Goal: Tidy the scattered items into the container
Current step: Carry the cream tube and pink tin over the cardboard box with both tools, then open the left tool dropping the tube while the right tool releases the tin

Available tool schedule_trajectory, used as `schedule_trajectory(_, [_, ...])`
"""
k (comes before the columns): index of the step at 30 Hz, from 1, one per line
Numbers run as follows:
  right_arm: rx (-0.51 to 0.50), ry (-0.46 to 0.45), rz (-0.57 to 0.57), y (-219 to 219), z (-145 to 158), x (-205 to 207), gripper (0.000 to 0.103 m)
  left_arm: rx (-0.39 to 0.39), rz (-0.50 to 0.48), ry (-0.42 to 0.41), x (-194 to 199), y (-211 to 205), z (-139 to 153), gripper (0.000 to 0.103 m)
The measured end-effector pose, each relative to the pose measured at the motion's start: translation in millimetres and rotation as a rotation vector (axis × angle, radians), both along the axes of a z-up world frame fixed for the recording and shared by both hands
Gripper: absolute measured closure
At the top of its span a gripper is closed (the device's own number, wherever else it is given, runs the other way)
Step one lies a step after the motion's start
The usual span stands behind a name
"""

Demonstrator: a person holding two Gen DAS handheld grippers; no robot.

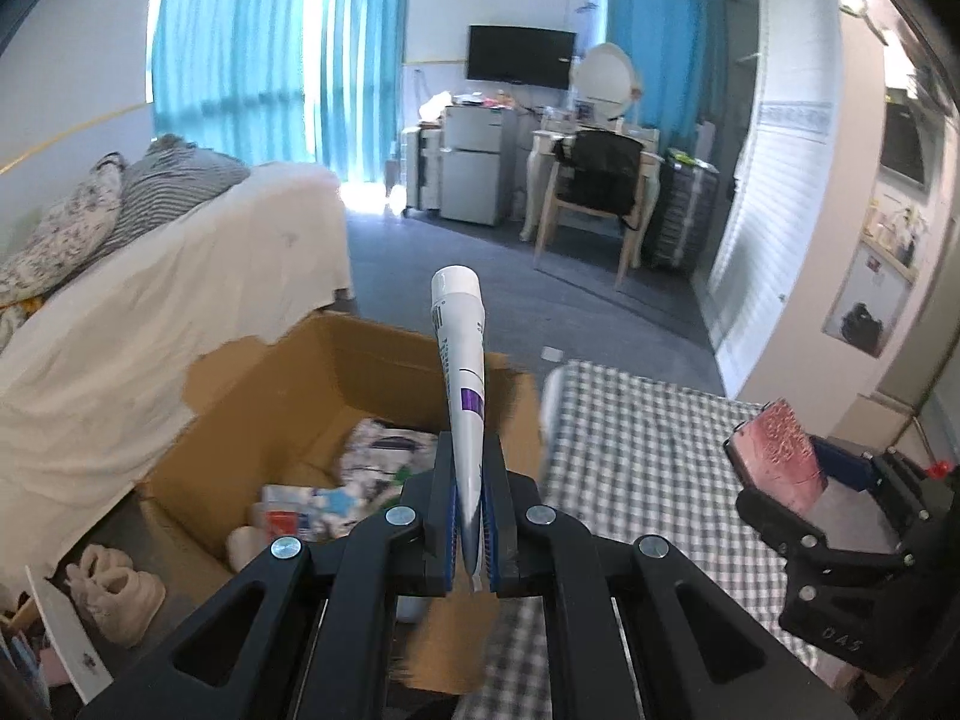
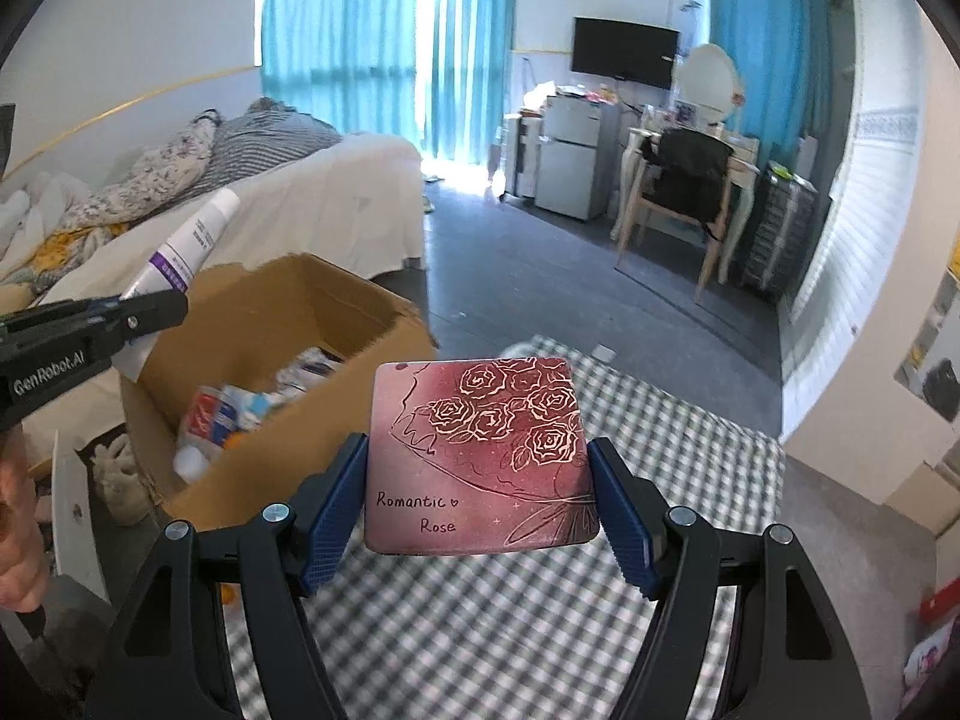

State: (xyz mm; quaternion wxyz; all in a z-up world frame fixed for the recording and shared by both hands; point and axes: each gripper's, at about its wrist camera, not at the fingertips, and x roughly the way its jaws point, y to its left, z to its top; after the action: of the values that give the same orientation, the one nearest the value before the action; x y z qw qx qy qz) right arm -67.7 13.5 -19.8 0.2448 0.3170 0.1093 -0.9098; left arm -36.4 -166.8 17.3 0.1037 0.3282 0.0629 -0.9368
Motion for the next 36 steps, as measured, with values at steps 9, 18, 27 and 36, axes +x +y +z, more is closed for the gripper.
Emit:
schedule_trajectory(9, [-0.015, -0.018, 0.111, -60, 3, -9, 0.031, 0.027, 0.107, -0.027, 8, -65, -12, 0.097])
schedule_trajectory(18, [0.004, -0.04, 0.18, -115, -10, -24, 0.031, 0.081, 0.13, -0.103, 3, -104, -43, 0.097])
schedule_trajectory(27, [0.028, -0.084, 0.217, -149, -33, -47, 0.031, 0.097, 0.121, -0.164, -22, -125, -73, 0.097])
schedule_trajectory(36, [0.047, -0.112, 0.237, -168, -49, -67, 0.031, 0.092, 0.126, -0.175, -27, -136, -79, 0.092])
